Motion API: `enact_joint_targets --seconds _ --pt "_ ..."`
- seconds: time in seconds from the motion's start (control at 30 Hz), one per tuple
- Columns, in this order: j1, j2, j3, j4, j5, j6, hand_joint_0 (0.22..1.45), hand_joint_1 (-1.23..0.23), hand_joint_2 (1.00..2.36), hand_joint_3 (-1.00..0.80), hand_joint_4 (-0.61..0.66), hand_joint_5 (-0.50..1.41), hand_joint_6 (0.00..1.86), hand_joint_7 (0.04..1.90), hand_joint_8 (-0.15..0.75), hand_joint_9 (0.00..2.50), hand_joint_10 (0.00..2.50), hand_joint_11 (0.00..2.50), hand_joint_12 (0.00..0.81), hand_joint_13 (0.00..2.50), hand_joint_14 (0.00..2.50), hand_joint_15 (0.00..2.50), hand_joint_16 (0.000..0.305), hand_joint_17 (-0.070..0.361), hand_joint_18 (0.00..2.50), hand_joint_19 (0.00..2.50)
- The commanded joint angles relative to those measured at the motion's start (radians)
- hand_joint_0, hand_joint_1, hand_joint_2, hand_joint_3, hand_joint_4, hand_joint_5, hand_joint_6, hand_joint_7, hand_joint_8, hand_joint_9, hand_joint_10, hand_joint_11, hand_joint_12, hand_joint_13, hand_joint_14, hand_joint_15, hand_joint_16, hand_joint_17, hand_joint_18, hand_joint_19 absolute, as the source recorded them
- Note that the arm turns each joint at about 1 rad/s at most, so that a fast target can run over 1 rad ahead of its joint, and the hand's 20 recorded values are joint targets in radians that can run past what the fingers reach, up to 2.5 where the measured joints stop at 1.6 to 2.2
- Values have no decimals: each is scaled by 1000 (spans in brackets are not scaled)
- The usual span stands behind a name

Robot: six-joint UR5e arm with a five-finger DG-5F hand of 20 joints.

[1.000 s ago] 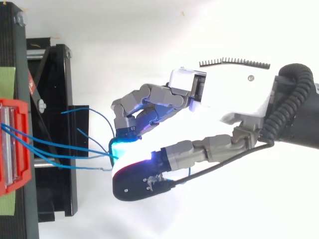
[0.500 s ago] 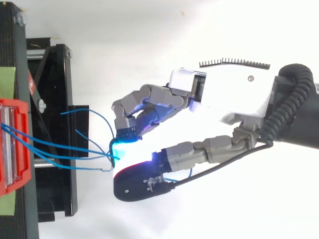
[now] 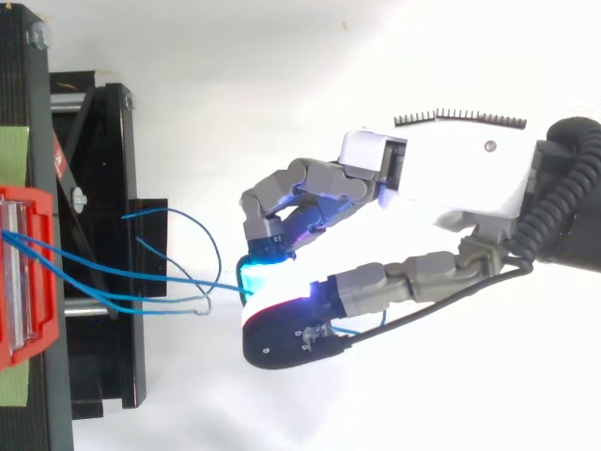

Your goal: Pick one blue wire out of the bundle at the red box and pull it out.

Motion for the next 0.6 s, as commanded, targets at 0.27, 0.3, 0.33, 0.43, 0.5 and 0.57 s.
enact_joint_targets --seconds 0.27,0.3,0.33,0.43,0.5,0.57 --pt "5 72 -132 96 34 0 614 -778 1024 -88 133 -153 876 1257 376 839 20 620 438 389 4 105 59 133 514 278" --pt "5 72 -132 96 32 -3 615 -777 1023 -92 135 -153 876 1263 377 839 18 618 438 389 4 102 59 133 515 285" --pt "0 72 -132 97 32 -9 615 -777 1023 -92 133 -153 876 1264 378 838 18 626 438 389 3 106 59 133 515 277" --pt "-2 70 -133 108 37 -42 615 -776 1023 -91 129 -154 877 1259 377 837 18 616 438 389 3 106 59 133 515 277" --pt "-2 70 -132 114 38 -54 613 -775 1024 -87 129 -154 878 1257 378 836 18 623 438 388 3 104 59 133 513 278" --pt "-2 70 -132 116 37 -60 613 -774 1024 -87 131 -154 879 1252 376 835 20 625 437 388 5 104 59 133 513 278"
